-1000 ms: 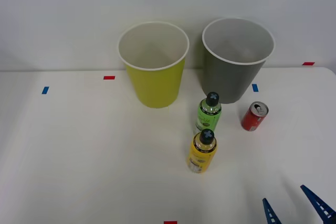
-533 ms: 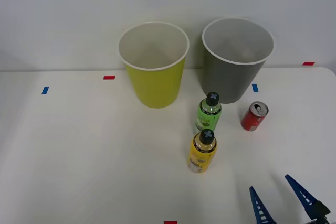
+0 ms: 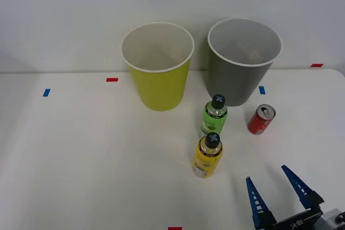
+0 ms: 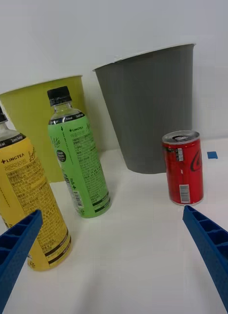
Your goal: Put cans in the gray bin, plastic bottles in the light green bin
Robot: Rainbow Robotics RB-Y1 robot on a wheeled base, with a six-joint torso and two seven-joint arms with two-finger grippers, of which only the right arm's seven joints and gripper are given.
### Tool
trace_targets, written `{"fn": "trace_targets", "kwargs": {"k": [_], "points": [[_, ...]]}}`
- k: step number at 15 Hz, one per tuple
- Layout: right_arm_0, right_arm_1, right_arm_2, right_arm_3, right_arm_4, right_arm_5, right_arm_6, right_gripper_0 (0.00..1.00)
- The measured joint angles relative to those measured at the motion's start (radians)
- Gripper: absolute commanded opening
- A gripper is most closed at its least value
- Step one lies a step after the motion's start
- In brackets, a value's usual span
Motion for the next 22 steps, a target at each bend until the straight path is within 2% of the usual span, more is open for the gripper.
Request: {"fn": "trace_targets", "kwargs": {"k": [2, 9, 14, 16, 19, 22], "points": [[-0.024, 0.024, -0.017, 0.000, 0.042, 0.034, 0.016, 1.00], [-0.143, 0.133, -0.035, 0.000, 0.075, 0.253, 0.076, 1.00], [-0.216, 0.138, -0.043, 0.000, 0.092, 0.375, 0.080, 1.00], [-0.235, 0.141, -0.041, 0.005, 0.091, 0.396, 0.078, 1.00], [-0.303, 0.173, -0.053, 0.112, 0.046, 0.374, 0.083, 1.00], [-0.378, 0.201, -0.098, 0.140, 0.107, 0.377, 0.089, 1.00]]}}
